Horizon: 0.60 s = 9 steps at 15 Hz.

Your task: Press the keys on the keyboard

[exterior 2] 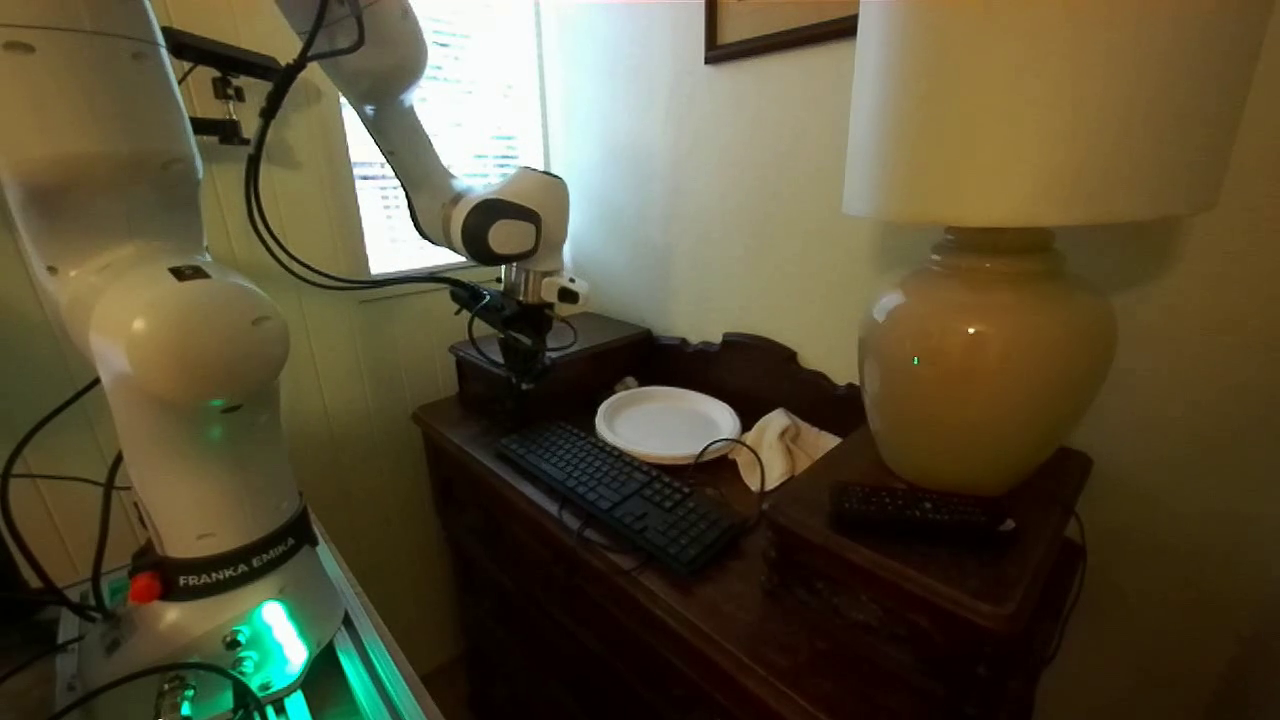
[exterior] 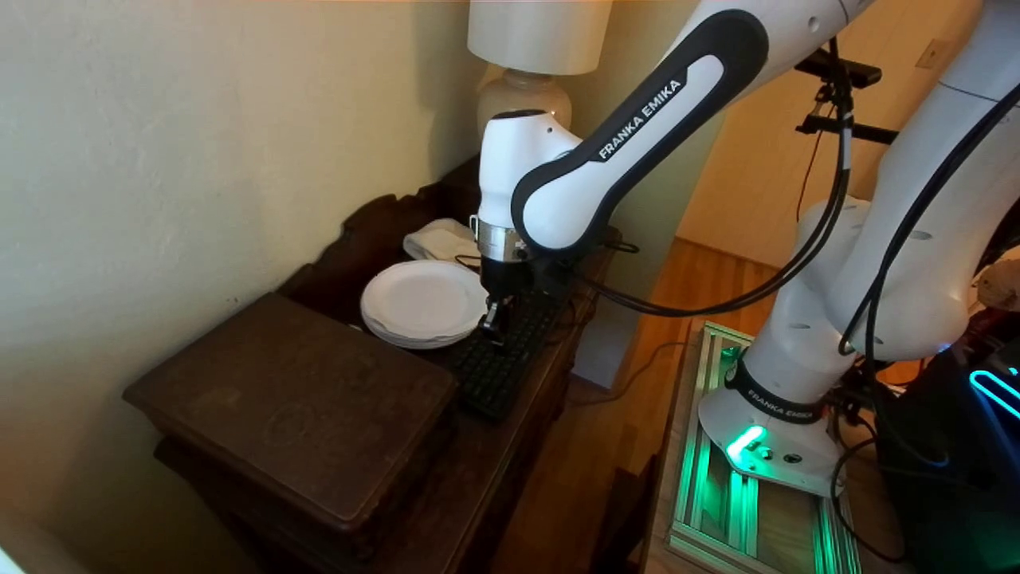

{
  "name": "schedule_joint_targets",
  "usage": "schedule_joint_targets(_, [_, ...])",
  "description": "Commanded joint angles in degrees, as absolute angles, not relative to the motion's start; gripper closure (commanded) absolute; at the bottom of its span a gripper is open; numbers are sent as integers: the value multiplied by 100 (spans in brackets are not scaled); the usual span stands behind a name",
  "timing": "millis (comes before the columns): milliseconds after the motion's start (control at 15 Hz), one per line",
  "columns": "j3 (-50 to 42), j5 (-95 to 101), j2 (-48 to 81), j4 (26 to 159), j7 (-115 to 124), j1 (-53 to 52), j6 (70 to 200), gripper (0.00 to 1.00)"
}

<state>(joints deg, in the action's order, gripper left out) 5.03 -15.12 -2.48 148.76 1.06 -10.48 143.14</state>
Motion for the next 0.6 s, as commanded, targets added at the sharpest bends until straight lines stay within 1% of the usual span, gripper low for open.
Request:
schedule_joint_targets(0, [624,-1549,87,14803,192,-980,14418,99])
schedule_joint_targets(533, [779,-2029,736,14572,97,-952,14846,99])
